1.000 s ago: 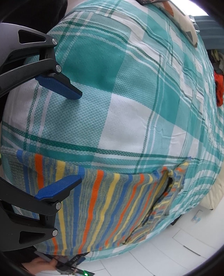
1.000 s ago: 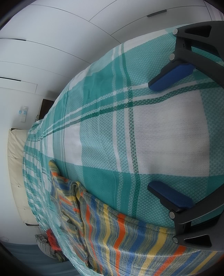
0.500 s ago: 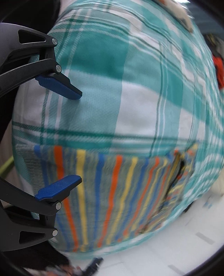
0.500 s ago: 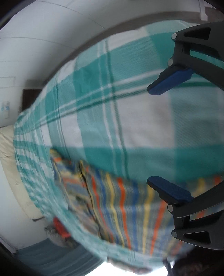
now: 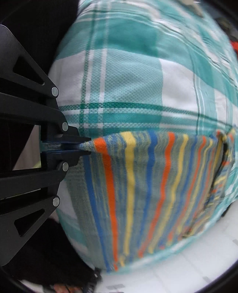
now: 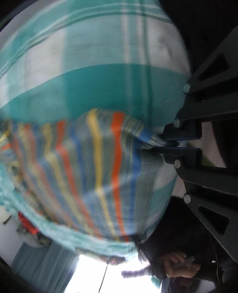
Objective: Fold small clothes
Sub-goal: 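Grasp the hem with the left tool while the right tool grasps the hem too, then lift the hem with both tools, fold it onto the collar, open both, then move both tools to the edge of the half-folded sweater, then grasp the folded sweater edge with the right tool while the left tool grasps it too, then fold the sweater over again with both tools and open them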
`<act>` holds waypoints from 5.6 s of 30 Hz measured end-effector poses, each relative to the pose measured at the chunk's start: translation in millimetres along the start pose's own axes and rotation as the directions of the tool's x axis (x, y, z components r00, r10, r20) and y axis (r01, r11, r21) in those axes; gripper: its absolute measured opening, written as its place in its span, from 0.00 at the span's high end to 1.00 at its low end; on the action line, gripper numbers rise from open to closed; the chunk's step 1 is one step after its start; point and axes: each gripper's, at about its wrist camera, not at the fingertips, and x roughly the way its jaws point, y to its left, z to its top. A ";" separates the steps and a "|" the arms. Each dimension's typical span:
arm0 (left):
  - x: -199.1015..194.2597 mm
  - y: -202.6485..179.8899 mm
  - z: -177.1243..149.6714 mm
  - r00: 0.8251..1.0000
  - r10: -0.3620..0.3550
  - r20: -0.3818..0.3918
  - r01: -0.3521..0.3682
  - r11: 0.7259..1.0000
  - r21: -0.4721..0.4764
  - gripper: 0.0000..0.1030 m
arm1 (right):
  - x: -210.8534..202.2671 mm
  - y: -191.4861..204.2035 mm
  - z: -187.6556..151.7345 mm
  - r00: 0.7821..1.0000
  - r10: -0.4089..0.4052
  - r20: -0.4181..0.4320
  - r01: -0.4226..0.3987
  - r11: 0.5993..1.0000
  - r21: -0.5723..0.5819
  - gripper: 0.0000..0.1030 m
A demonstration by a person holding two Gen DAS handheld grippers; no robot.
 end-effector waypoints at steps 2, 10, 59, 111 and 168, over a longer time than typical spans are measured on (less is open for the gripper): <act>-9.5 8.5 16.1 0.998 -0.068 0.000 0.068 0.996 -0.051 0.97 | -13.6 5.3 10.8 0.999 0.026 0.030 -0.026 1.000 -0.010 0.95; -29.4 5.8 172.9 0.978 -0.133 0.160 0.142 0.989 -0.044 0.97 | -53.0 6.4 127.1 0.973 0.109 0.205 -0.111 0.994 -0.004 0.95; -45.5 -54.2 125.1 0.863 0.328 0.383 -0.406 0.903 0.141 0.18 | 8.1 12.0 61.3 0.906 -0.178 0.385 0.230 0.969 -0.093 0.36; 103.9 -283.6 180.9 0.920 -0.148 0.364 -0.092 0.820 0.565 0.93 | 40.9 -40.3 387.6 0.969 0.080 0.234 -0.092 0.995 0.040 0.92; -5.7 11.4 173.1 0.945 -0.121 0.303 0.135 0.991 -0.025 0.04 | 46.1 126.5 134.7 0.929 0.044 0.369 0.056 0.965 -0.256 0.28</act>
